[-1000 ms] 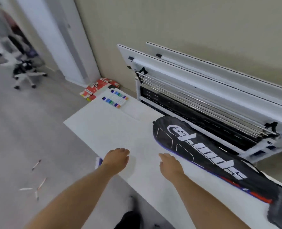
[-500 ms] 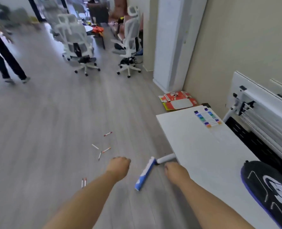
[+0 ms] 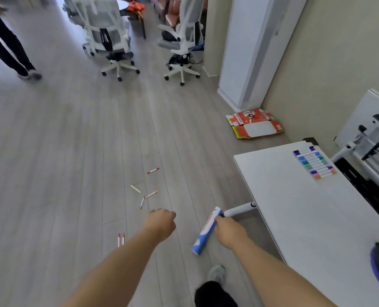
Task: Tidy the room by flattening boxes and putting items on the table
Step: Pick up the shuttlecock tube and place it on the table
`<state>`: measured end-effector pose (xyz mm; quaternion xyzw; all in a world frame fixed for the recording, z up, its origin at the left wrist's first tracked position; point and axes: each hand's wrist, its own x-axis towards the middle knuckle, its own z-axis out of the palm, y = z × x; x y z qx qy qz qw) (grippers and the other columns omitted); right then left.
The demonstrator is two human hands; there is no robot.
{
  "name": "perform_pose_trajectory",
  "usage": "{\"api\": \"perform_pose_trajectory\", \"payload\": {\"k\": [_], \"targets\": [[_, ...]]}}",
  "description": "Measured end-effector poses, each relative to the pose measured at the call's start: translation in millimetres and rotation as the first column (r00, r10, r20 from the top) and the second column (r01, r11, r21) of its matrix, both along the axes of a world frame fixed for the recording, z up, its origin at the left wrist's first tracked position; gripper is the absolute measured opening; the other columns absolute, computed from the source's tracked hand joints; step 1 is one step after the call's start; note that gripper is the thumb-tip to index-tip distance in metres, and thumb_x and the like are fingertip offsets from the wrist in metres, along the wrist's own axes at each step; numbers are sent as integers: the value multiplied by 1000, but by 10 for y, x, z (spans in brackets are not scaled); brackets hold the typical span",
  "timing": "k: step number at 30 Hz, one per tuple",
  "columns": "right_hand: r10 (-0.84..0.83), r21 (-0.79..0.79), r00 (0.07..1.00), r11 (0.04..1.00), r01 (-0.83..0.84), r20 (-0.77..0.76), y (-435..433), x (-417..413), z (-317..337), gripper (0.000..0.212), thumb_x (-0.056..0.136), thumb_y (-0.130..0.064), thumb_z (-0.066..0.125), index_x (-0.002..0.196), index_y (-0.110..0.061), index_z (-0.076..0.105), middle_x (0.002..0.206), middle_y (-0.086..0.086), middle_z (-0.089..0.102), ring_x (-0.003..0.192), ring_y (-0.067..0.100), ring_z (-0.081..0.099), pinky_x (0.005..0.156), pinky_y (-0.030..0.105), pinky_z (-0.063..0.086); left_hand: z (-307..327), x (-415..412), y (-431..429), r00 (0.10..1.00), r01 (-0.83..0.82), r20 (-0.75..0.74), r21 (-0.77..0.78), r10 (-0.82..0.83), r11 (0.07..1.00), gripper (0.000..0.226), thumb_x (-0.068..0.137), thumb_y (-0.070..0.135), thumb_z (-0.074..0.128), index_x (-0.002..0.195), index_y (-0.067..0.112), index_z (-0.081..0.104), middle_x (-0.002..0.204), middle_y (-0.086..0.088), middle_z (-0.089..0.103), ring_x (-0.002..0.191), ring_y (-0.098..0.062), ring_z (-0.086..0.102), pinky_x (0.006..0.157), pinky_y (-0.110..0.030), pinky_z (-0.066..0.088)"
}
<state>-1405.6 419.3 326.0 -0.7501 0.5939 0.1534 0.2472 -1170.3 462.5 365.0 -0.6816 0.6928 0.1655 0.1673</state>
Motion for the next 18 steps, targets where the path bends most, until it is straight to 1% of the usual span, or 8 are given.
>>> {"api": "perform_pose_trajectory", "payload": {"k": [2,4,5,7,9,12,15,18], "targets": [[-61,28,998,998,60,19,-173,8,-146,25,93,-24,38,111,-20,55,107,10,63,96,33,63,74,38,48,-97,-40,-193,1000,-1,-16,31,1,1000,14,93,18,40,92,15,54,107,-11,65,100,-33,59,75,-34,36],[-141,98,989,986,138,32,-426,-6,-345,30,92,-22,34,115,-20,54,115,9,61,102,31,60,75,33,42,-246,-92,-436,999,5,-44,59,-3,998,13,94,18,39,90,17,52,106,-11,64,98,-33,59,75,-34,37],[-151,133,988,980,146,27,-563,-7,-421,30,90,-20,34,114,-21,53,117,8,60,102,29,59,76,32,42,-319,-104,-549,998,-9,-54,76,14,997,14,94,19,38,91,17,51,106,-11,64,98,-33,59,75,-35,38],[-96,159,995,983,92,19,-859,4,-522,29,88,-16,38,112,-20,54,115,9,60,100,29,58,77,33,47,-414,-121,-839,997,-27,-69,101,34,995,14,95,18,37,95,17,51,106,-11,63,97,-34,59,75,-35,39],[-86,154,996,985,82,24,-1138,30,-570,27,91,-16,41,113,-16,56,112,12,61,101,33,60,80,36,48,-494,-129,-1154,997,-5,-79,115,14,993,16,95,17,36,101,15,51,107,-12,63,97,-34,59,74,-36,37],[-147,189,989,972,141,14,-1492,80,-817,26,92,-18,43,112,-15,58,109,12,63,98,34,61,80,37,49,-692,-143,-1600,996,13,-89,121,-2,993,24,97,16,36,114,14,52,110,-12,64,99,-35,59,74,-35,37],[-216,268,976,941,208,-1,-1732,161,-1222,28,86,-21,42,110,-20,57,110,6,64,95,27,61,83,34,51,-1071,-100,-1945,996,19,-88,166,-4,986,33,98,11,37,128,16,49,113,-11,65,99,-33,61,78,-35,43],[-285,309,958,911,273,-5,-1921,243,-1593,29,94,-22,36,115,-22,56,115,5,62,102,27,60,82,33,48,-1549,-22,-2207,994,69,-95,208,-50,976,40,97,6,37,135,17,44,114,-12,64,101,-33,60,78,-34,41]]}}
